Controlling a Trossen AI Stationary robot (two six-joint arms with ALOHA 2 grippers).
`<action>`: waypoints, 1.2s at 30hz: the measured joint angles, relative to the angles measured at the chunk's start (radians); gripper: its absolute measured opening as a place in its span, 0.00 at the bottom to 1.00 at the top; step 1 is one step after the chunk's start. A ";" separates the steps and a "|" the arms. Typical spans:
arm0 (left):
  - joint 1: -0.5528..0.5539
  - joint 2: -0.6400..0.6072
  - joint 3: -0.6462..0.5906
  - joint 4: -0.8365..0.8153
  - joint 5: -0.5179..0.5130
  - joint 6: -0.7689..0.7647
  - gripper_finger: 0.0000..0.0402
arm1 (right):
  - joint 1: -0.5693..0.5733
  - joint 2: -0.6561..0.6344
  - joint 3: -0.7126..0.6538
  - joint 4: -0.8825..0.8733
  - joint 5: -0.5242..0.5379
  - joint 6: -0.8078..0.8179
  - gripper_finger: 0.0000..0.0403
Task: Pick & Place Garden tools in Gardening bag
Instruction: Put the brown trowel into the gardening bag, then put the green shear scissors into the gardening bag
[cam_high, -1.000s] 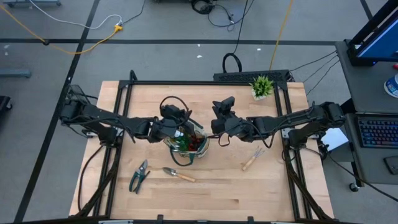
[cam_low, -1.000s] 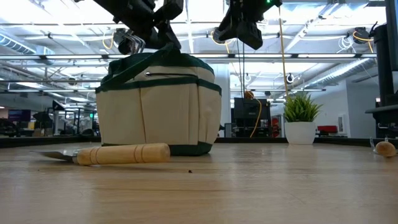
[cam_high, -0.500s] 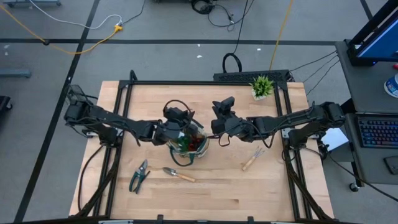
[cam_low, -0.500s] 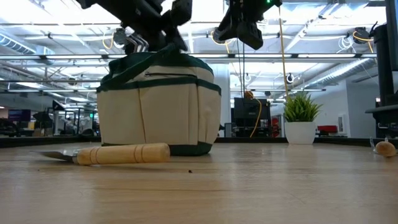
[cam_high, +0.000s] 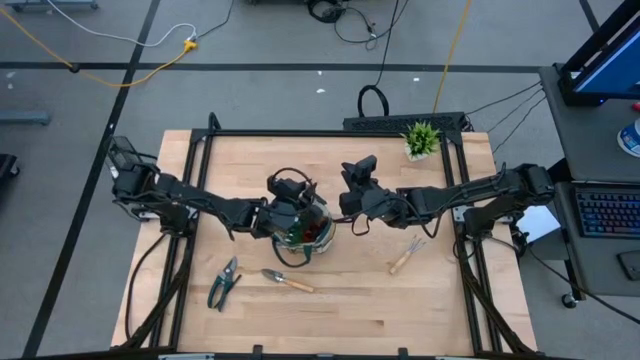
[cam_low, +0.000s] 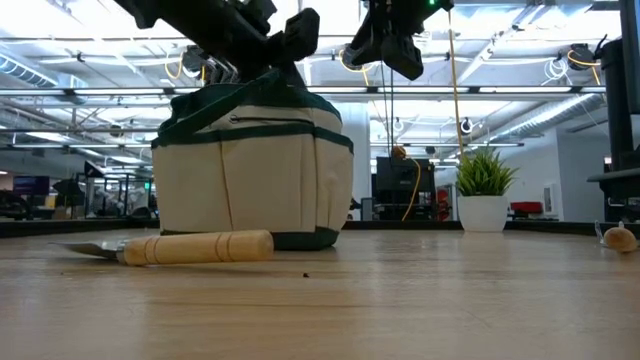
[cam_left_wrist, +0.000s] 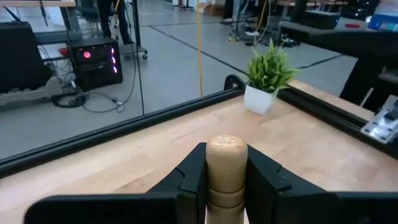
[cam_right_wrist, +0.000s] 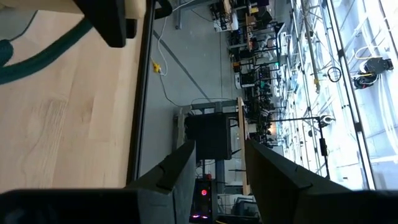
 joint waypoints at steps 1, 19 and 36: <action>-0.002 0.000 0.000 -0.004 -0.002 0.001 0.20 | 0.001 0.000 0.000 0.000 0.000 0.000 0.33; -0.034 -0.104 0.000 0.025 -0.011 0.189 0.41 | 0.001 0.000 0.000 0.000 0.000 0.000 0.33; -0.032 -0.182 0.000 0.031 -0.020 0.208 0.21 | 0.001 0.000 0.000 0.000 0.002 0.028 0.33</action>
